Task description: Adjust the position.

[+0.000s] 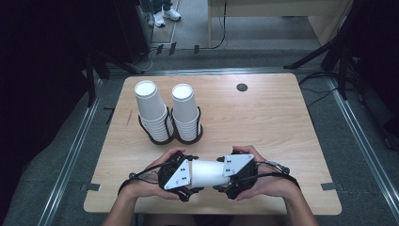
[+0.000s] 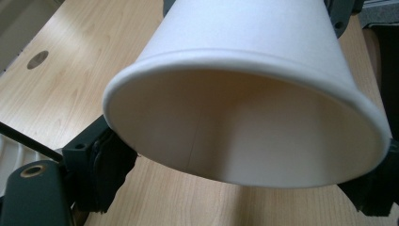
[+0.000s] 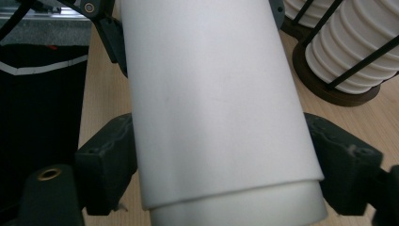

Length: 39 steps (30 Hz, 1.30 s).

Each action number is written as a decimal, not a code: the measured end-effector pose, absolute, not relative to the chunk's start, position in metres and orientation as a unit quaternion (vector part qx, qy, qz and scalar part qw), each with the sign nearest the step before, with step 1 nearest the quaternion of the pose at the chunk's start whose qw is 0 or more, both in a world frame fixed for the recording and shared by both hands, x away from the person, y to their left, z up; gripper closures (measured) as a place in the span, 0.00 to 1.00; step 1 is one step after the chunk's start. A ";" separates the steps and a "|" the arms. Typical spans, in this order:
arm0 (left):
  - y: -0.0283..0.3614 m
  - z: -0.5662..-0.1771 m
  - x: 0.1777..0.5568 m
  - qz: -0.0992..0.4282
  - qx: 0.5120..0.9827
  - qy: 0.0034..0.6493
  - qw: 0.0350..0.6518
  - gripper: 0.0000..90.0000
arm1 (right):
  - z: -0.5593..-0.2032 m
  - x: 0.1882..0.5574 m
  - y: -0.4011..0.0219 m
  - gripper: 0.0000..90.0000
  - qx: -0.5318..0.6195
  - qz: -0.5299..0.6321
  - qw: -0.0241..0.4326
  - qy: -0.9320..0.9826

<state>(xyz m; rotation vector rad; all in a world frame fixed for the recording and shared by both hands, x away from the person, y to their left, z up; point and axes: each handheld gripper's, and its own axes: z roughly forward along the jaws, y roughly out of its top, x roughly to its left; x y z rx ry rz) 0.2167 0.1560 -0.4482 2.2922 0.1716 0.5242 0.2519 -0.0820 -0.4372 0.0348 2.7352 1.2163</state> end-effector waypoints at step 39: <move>0.196 -0.426 0.237 0.156 0.796 0.205 0.548 0.01 | -0.416 0.262 -0.112 0.27 0.054 0.497 0.111 0.859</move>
